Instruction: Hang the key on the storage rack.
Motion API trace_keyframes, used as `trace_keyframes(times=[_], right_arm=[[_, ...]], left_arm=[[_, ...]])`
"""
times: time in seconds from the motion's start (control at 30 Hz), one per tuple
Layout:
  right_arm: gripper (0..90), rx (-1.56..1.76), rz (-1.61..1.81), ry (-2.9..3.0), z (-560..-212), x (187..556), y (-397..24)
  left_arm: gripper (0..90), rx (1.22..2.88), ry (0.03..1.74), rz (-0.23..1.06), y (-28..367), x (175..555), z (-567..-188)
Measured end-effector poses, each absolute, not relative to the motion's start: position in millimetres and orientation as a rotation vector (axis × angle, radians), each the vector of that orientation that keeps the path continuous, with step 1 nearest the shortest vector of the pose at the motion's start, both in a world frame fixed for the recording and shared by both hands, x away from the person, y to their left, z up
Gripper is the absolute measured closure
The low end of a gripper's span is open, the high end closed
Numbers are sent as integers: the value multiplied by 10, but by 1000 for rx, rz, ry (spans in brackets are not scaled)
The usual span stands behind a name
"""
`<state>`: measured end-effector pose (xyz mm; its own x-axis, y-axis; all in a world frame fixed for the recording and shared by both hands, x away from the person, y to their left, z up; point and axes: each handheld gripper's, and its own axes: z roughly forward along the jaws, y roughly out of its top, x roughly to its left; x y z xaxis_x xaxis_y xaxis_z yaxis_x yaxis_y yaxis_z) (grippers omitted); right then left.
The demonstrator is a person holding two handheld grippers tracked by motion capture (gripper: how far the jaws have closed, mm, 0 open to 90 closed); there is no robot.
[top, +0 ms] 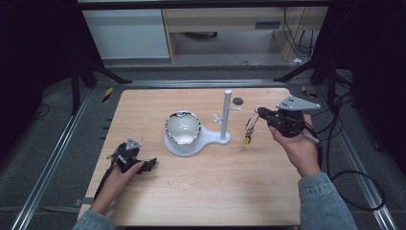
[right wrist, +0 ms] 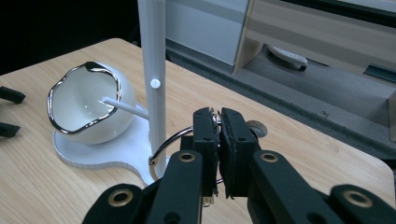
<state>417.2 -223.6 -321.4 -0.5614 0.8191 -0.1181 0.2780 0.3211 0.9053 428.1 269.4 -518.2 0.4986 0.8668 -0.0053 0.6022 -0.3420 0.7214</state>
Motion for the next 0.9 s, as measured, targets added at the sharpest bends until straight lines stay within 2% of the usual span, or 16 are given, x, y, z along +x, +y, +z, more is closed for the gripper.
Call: trace_keyframes(times=[0.9], right_arm=[[858, 911, 1210, 2019, -3068, 4233, -2107]], left_arm=[[0, 2071, 1201, 505, 2694, 4281, -5182]])
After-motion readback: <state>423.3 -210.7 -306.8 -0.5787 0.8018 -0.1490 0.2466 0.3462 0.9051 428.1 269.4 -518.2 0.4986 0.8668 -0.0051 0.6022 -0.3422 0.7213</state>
